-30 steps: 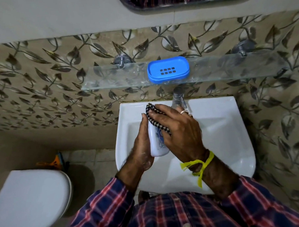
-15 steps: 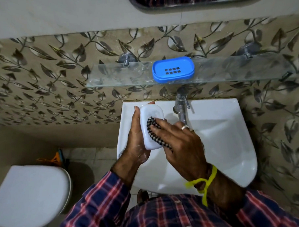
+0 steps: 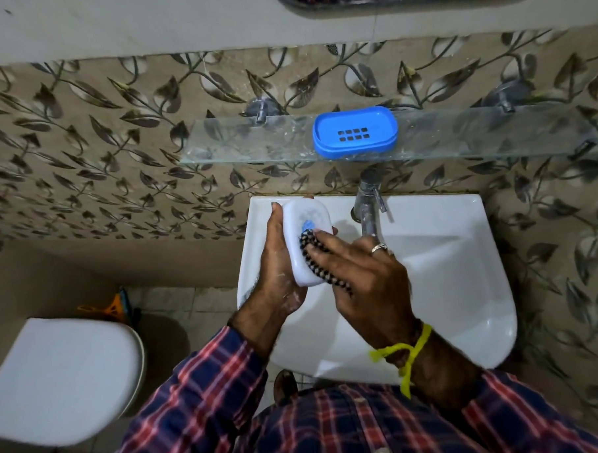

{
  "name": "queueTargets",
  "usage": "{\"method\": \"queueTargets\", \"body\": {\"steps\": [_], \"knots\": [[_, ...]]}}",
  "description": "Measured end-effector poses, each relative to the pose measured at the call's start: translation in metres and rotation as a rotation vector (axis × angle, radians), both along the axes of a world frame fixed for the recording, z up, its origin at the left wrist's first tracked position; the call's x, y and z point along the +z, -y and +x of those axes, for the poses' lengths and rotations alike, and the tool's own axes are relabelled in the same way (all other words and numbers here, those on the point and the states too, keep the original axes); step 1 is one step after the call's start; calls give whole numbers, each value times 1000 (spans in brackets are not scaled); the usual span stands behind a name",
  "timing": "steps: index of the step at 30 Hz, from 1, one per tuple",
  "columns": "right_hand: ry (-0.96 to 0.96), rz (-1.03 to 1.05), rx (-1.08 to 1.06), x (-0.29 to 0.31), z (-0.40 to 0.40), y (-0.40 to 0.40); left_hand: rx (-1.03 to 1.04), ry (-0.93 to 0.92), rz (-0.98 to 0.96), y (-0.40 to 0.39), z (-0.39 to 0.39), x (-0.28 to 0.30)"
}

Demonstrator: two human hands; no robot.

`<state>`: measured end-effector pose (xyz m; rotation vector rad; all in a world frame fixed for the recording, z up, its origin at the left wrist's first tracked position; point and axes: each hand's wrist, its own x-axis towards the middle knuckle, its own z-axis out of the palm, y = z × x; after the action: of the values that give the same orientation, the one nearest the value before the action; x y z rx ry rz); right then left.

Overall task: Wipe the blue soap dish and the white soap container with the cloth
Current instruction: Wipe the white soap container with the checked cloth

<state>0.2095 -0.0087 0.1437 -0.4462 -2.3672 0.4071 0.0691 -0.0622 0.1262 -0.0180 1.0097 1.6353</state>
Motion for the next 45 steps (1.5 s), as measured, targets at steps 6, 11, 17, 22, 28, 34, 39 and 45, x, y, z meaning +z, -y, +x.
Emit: {"method": "queueTargets", "body": {"steps": [6,11,17,22,28,34,39,45], "knots": [[27,65,4,-9,13,1,44,-39,-72,-3,-6,8],[-27,1,-43,-2,-3,1,28,-10,-2,2,-6,-3],[46,-67,-95,-11,10,1,72,-80,-53,3,-9,-11],[30,-30,-45,-2,-5,-1,56,-51,-14,5,-7,-12],[31,-191,-161,5,-11,-13,14,-23,72,7,0,-18],[35,-107,-77,-4,-1,-2,-3,-36,95,8,-7,-12],[45,-231,-209,10,-22,-11,-25,-70,42,7,12,-14],[76,-179,-111,6,-11,-9,0,-162,15,10,5,-6]]}}
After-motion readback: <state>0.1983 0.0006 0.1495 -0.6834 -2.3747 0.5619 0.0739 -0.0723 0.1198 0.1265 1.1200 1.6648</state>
